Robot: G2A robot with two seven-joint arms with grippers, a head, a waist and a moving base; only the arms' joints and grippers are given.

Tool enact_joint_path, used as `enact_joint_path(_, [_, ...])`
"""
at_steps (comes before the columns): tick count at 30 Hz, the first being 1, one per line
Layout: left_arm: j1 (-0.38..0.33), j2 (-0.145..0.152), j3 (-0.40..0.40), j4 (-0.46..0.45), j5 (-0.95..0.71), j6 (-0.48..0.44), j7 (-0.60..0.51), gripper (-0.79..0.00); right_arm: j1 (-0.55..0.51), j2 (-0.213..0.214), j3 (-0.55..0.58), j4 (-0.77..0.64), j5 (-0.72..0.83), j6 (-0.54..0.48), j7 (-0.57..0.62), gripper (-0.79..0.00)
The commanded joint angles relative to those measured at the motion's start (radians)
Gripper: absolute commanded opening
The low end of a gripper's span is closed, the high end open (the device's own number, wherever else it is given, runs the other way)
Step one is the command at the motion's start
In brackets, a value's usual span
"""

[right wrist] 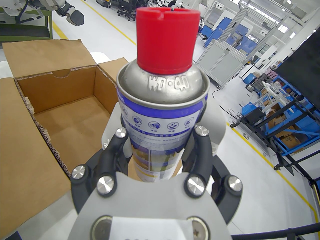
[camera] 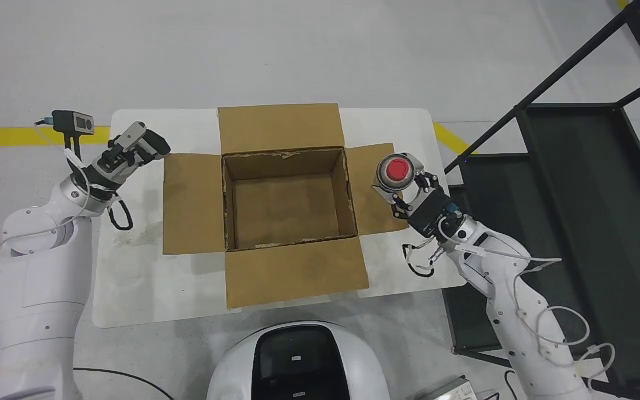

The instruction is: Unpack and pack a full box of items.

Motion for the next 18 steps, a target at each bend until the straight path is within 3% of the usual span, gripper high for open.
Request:
enact_joint_path(1, [0.000, 0.000, 0.000, 0.000, 0.000, 0.000, 0.000, 0.000, 0.000, 0.000, 0.000, 0.000, 0.000, 0.000, 0.000, -0.785])
enact_joint_path(5, [0.000, 0.000, 0.000, 0.000, 0.000, 0.000, 0.000, 0.000, 0.000, 0.000, 0.000, 0.000, 0.000, 0.000, 0.000, -0.785])
enact_joint_path(8, [0.000, 0.000, 0.000, 0.000, 0.000, 0.000, 0.000, 0.000, 0.048, 0.003, -0.031, -0.007, -0.017, -0.082, 0.114, -0.785])
enact_joint_path(10, [0.000, 0.000, 0.000, 0.000, 0.000, 0.000, 0.000, 0.000, 0.129, 0.003, -0.082, -0.002, -0.029, -0.164, 0.226, -0.785])
enact_joint_path(13, [0.000, 0.000, 0.000, 0.000, 0.000, 0.000, 0.000, 0.000, 0.271, -0.009, -0.203, 0.048, -0.021, -0.234, 0.300, -0.785])
enact_joint_path(18, [0.000, 0.000, 0.000, 0.000, 0.000, 0.000, 0.000, 0.000, 0.457, -0.039, -0.403, 0.185, -0.046, -0.281, 0.416, -0.785])
